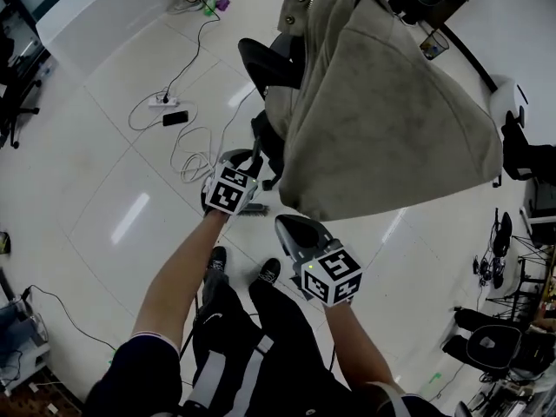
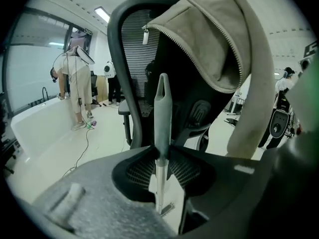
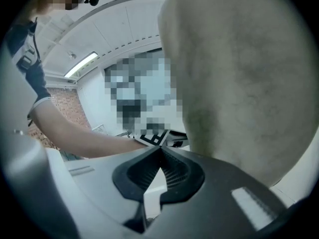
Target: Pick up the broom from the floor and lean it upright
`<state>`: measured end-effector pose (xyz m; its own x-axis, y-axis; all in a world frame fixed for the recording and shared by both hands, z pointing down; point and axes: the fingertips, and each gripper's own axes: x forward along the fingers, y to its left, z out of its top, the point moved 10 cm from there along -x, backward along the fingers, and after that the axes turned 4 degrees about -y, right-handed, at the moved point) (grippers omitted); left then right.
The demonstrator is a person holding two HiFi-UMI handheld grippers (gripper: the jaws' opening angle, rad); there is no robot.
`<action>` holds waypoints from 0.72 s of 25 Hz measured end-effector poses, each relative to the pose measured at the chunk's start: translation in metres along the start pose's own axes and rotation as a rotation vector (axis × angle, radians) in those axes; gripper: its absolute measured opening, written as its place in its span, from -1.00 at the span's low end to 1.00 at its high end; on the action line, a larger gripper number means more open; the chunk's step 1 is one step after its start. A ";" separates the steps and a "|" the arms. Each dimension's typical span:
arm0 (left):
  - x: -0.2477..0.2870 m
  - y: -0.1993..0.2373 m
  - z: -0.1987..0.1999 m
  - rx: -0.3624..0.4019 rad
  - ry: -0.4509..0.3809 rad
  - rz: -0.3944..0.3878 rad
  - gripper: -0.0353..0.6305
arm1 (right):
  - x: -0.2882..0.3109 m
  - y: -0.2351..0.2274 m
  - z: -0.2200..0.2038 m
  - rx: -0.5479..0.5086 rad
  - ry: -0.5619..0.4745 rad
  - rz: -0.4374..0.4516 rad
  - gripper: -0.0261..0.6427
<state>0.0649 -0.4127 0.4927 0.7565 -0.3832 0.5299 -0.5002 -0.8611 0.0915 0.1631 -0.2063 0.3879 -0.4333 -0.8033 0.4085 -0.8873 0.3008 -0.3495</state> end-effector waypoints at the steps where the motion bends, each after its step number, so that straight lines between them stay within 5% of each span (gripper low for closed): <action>1: 0.008 0.004 0.002 0.005 -0.004 -0.014 -0.62 | 0.001 0.002 -0.001 0.005 0.002 -0.016 -0.91; 18: 0.114 0.049 0.027 0.061 -0.034 -0.188 -0.61 | 0.023 0.030 0.002 0.106 -0.044 -0.380 -0.91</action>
<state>0.1380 -0.5081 0.5346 0.8483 -0.2238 0.4798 -0.3232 -0.9367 0.1344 0.1274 -0.2164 0.3855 -0.0678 -0.8694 0.4895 -0.9610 -0.0749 -0.2661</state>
